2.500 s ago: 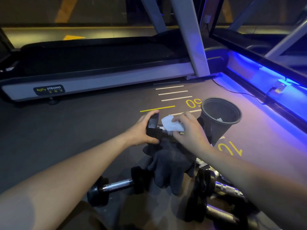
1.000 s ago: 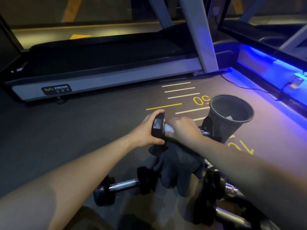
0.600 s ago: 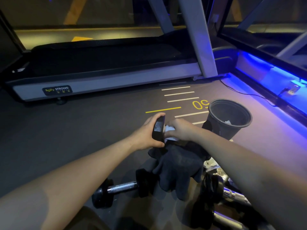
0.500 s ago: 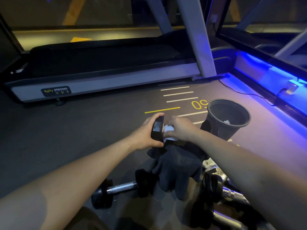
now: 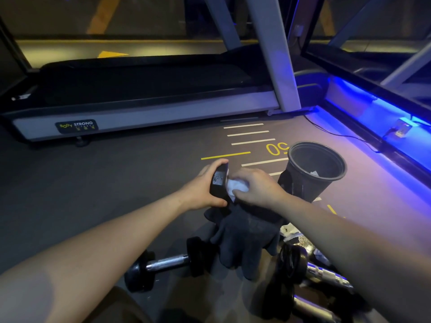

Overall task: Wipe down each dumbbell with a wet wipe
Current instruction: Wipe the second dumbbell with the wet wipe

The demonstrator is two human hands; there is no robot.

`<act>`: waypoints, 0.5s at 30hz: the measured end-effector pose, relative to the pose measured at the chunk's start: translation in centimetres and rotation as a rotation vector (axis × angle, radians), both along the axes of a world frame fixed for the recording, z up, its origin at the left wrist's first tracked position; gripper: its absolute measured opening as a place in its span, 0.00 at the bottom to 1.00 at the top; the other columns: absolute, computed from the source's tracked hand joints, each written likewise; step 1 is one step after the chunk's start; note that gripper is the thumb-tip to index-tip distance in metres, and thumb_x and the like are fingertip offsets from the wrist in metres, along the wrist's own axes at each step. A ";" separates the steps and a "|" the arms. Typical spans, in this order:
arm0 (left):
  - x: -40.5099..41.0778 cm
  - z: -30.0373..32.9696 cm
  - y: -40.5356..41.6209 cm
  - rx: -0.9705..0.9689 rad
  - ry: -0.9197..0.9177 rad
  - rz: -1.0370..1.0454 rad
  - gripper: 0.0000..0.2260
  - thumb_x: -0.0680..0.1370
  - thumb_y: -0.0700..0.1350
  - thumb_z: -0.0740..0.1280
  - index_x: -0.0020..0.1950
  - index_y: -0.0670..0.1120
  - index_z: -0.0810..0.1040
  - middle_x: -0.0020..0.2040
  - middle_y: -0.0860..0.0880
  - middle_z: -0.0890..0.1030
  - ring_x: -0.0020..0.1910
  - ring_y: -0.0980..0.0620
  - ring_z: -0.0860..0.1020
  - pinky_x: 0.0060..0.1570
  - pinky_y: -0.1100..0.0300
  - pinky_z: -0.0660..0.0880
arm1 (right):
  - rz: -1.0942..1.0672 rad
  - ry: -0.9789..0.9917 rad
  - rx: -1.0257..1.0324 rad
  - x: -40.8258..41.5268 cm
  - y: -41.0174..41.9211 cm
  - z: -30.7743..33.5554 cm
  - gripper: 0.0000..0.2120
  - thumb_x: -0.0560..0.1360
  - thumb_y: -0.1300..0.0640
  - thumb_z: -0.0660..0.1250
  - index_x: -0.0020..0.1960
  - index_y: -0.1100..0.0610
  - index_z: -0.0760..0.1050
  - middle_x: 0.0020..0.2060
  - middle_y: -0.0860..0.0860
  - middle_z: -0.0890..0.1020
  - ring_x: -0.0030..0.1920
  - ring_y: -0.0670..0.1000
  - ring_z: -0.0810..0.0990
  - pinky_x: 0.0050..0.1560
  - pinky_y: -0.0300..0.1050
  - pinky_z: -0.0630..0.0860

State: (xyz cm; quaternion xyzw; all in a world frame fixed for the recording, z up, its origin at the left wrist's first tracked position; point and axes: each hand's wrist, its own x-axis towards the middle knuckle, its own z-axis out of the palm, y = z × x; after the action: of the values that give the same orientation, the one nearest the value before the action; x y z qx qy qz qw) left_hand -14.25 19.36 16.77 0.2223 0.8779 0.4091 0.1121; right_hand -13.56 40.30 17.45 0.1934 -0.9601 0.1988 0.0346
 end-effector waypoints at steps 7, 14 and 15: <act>-0.1 -0.1 0.1 0.000 0.006 0.004 0.48 0.65 0.46 0.80 0.75 0.65 0.55 0.76 0.53 0.62 0.71 0.53 0.67 0.68 0.55 0.70 | -0.041 -0.013 -0.029 -0.5 -0.1 0.5 0.20 0.67 0.49 0.75 0.59 0.46 0.79 0.53 0.45 0.83 0.54 0.51 0.79 0.47 0.43 0.70; -0.3 -0.2 -0.1 -0.003 0.003 0.007 0.48 0.65 0.46 0.80 0.76 0.65 0.55 0.76 0.53 0.62 0.71 0.52 0.67 0.69 0.53 0.70 | -0.103 -0.126 0.010 -1.9 -0.6 -0.2 0.20 0.64 0.37 0.69 0.53 0.45 0.80 0.44 0.47 0.84 0.48 0.53 0.80 0.46 0.48 0.76; -0.3 -0.2 0.0 0.000 0.003 0.007 0.48 0.65 0.46 0.80 0.76 0.65 0.55 0.75 0.52 0.62 0.71 0.52 0.68 0.69 0.54 0.70 | -0.096 -0.189 -0.002 -2.2 -0.5 -0.1 0.20 0.64 0.36 0.68 0.51 0.46 0.81 0.42 0.47 0.83 0.46 0.53 0.79 0.46 0.50 0.77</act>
State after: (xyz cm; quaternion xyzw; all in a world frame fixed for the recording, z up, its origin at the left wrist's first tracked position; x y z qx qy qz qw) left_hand -14.51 19.32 16.61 0.2200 0.8788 0.4093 0.1091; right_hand -15.81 39.80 17.31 0.1276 -0.9670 0.2154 -0.0466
